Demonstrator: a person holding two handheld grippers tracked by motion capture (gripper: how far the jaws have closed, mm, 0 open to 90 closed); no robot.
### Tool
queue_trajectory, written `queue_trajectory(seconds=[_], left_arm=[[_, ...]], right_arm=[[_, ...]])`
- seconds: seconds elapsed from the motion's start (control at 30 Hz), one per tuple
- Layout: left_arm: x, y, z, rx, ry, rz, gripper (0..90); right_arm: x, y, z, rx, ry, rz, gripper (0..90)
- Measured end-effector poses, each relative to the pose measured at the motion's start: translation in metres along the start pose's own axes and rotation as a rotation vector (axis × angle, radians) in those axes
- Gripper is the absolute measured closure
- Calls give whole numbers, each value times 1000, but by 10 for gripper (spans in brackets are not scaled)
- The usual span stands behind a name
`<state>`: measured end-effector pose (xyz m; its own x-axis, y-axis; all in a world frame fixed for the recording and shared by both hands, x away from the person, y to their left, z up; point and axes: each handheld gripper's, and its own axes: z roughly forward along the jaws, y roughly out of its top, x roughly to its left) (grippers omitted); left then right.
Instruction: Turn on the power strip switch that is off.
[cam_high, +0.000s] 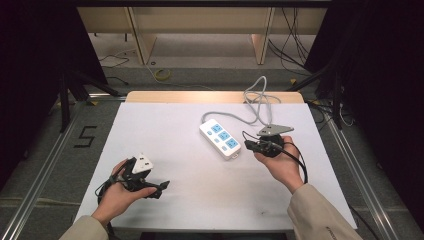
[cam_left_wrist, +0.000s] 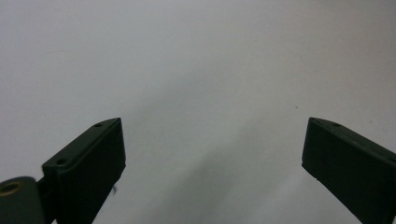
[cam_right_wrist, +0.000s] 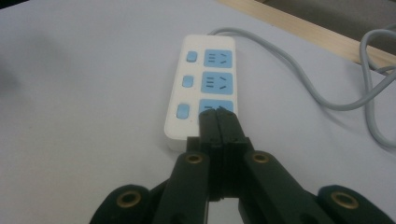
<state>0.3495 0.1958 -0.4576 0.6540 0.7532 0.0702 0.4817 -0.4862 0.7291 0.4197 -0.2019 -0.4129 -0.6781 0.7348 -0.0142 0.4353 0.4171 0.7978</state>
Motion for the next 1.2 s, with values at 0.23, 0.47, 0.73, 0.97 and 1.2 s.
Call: queue_trajectory(seconds=[0.23, 0.47, 0.73, 0.97, 1.2], left_arm=[[0, 0, 0, -1, 0, -4, 59], [0, 0, 0, -1, -1, -2, 59], [0, 0, 0, -3, -1, -2, 59], [-1, 0, 0, -4, -2, -3, 60], [-1, 0, 1, -2, -4, 0, 61]], right_arm=[[-2, 3, 3, 2, -3, 3, 900], [-2, 7, 6, 3, -3, 6, 900], [0, 10, 13, 13, 2, -2, 900], [0, 14, 19, 16, -2, -1, 900], [0, 16, 21, 27, 3, 5, 900]])
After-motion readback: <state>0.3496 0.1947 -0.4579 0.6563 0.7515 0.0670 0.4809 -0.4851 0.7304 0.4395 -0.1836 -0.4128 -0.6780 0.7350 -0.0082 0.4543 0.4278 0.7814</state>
